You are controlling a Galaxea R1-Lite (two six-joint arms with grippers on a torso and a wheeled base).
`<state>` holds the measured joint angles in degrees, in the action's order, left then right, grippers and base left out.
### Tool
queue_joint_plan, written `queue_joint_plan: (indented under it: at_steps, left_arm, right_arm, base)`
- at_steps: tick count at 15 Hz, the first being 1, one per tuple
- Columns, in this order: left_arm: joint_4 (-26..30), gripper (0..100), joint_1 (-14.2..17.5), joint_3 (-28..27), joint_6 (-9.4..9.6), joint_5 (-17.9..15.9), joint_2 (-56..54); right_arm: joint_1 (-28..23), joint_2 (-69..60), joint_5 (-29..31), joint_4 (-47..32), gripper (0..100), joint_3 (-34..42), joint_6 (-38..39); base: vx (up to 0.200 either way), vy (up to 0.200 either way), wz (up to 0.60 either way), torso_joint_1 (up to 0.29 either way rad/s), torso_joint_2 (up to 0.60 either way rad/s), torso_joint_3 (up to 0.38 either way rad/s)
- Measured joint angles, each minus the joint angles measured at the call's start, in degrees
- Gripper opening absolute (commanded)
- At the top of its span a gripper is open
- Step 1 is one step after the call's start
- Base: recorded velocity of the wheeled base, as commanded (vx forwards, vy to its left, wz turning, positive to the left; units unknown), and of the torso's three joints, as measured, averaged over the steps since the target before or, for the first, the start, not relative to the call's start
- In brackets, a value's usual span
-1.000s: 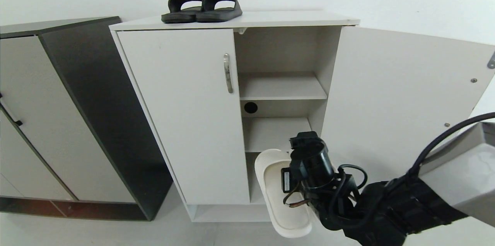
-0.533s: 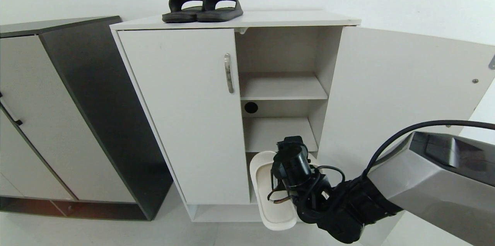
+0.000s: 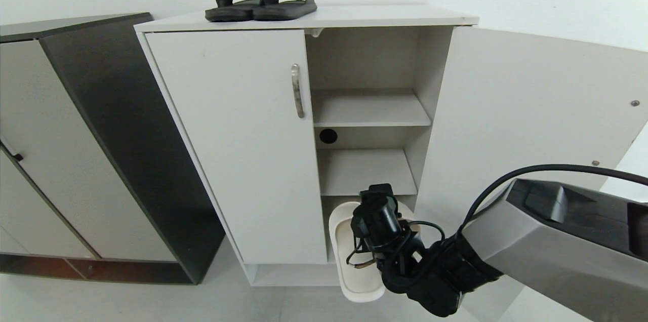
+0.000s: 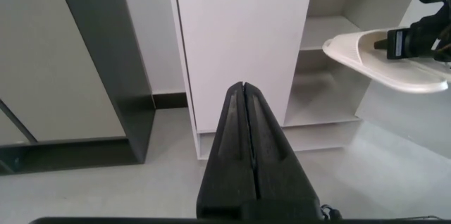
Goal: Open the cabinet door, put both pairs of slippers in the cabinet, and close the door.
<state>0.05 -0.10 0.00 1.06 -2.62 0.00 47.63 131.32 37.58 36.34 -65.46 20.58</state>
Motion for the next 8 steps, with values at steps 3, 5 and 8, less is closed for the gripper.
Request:
queue_joint_plan:
  at_steps: [3, 5, 8]
  left_arm:
    - [0.02, 0, 0.00, 0.00, 0.00, -0.02, 0.00]
    - [0.05, 0, 0.00, 0.00, 0.00, -0.02, 0.00]
    - [0.02, 0, 0.00, 0.00, -0.02, 0.02, 0.00]
  right_arm:
    - [0.02, 1.04, 1.22, 0.09, 0, -1.07, 0.05]
    - [-0.04, 1.43, 3.01, 1.48, 0, -1.56, -0.05]
    - [0.07, 1.67, 4.82, 9.23, 0, -1.10, -3.04]
  base:
    - [0.000, 0.000, 0.00, 0.004, 0.00, -0.194]
    - [0.000, 0.000, 0.00, 0.007, 0.00, -0.200]
    - [0.000, 0.000, 0.00, -0.001, 0.00, -0.191]
